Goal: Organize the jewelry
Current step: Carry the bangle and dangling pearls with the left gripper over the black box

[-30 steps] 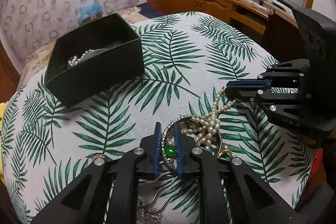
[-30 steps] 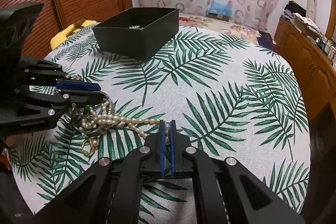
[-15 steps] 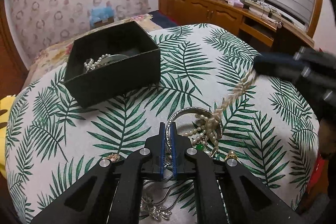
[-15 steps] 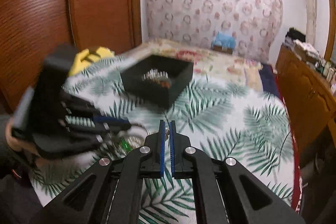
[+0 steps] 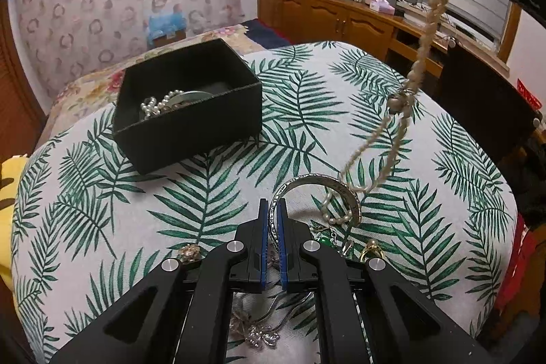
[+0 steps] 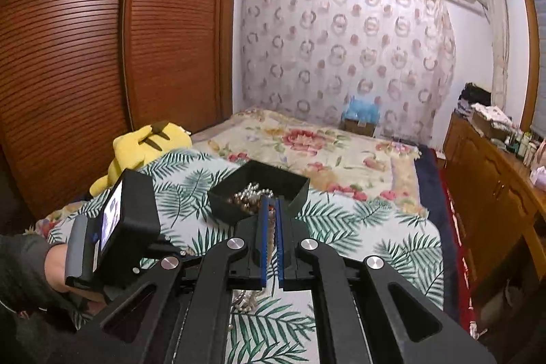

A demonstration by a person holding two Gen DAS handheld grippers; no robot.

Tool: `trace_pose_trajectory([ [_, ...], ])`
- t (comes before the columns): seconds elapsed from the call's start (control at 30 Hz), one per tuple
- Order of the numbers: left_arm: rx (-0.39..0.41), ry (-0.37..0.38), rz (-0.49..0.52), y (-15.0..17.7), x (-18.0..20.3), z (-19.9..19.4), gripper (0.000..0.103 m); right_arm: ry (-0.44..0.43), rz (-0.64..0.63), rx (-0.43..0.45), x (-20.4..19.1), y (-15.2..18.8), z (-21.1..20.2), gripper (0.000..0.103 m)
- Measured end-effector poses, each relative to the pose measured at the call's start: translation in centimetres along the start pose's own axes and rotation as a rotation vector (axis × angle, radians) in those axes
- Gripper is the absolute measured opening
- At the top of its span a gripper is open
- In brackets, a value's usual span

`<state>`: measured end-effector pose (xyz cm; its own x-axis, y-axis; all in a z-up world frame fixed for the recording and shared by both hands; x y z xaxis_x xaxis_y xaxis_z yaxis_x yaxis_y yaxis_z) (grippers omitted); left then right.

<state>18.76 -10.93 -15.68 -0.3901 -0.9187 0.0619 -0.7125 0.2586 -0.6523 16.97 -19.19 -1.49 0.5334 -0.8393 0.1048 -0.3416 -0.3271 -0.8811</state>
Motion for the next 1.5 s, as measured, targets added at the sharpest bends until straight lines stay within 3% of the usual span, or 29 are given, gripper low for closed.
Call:
trace_pose_trajectory([
  [0.33, 0.038, -0.027, -0.029, -1.0, -1.7, -1.4, 0.004, 0.021, -0.02, 0.029, 0.5, -2.5, -1.0, 0.005],
  [0.8, 0.099, -0.063, -0.086, -3.7, -5.9, -2.7, 0.004, 0.01, -0.022, 0.007, 1.5, -3.4, 2.1, 0.005],
  [1.5, 0.138, -0.09, -0.118, -9.7, -9.9, -2.3, 0.004, -0.019, -0.072, 0.062, 4.5, -12.0, 5.8, 0.005],
])
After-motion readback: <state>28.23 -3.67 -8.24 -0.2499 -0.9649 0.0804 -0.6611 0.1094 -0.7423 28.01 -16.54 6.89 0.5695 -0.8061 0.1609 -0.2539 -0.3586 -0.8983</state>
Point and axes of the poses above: each gripper's, at about its wrist camera, not at the fingertips, and z roughly the way its jaws point, x to its right, y to its underside, the point moved 8 cm from there along z, roughly the way its jaws point, and after that the axes turned 4 degrees about -z, right-handed, at the moved point
